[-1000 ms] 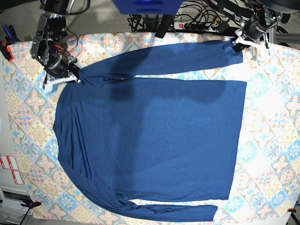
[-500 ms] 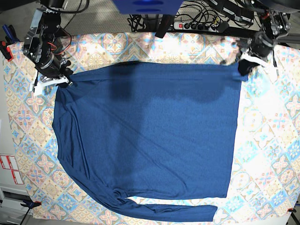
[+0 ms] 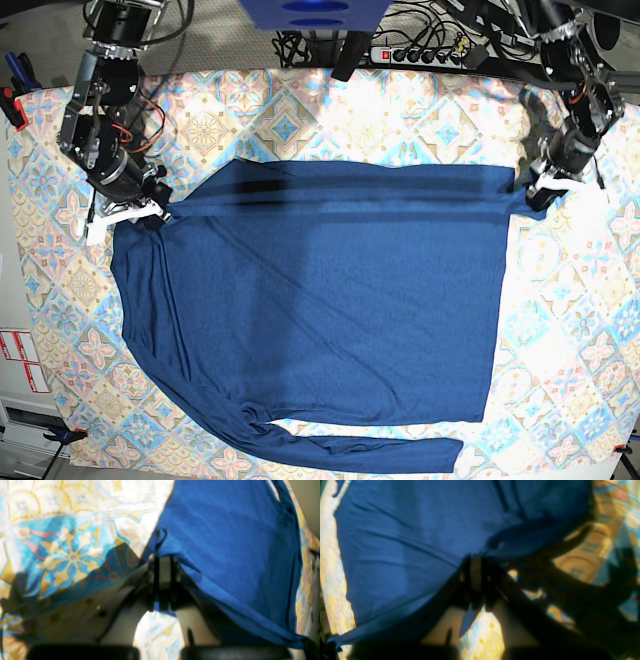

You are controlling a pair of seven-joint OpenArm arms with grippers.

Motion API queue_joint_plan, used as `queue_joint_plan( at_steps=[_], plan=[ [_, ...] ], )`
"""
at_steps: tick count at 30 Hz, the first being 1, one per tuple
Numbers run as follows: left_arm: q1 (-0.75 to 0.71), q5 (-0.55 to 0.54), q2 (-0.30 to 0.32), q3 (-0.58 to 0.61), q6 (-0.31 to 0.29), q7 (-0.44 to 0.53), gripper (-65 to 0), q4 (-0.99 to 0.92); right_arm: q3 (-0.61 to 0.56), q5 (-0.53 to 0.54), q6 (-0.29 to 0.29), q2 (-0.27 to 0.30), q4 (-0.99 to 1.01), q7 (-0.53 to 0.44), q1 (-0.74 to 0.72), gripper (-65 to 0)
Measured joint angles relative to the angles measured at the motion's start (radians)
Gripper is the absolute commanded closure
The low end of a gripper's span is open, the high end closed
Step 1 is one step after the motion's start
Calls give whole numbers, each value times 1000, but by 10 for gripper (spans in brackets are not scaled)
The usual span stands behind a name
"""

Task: Fold the T-shirt properly
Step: 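Lift both shoulders and drag the shirt toward the robot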

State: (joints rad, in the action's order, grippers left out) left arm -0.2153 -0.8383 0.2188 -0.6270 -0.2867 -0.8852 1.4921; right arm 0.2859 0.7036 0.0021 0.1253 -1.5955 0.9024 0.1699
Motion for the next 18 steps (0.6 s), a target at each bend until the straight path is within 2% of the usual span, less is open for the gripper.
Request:
queue_joint_plan(
  at_steps=[5,8,13,18],
  plan=[
    [64,42,-1,13,4,5,0,-130,4,-19,-8,-6,25,9,21,-1],
    [60,87,3,82,9,5,-16,-140,4,-14,-6,-13,25,-3,5,-1],
    [67,98,0,121,2,-26,-196,-139,4,-16,-8,-14,25,0,15,-1],
    [45,94,3,114,5,-58,-306,-135,4,-15,-7,-15,25,0,10,0]
  ],
)
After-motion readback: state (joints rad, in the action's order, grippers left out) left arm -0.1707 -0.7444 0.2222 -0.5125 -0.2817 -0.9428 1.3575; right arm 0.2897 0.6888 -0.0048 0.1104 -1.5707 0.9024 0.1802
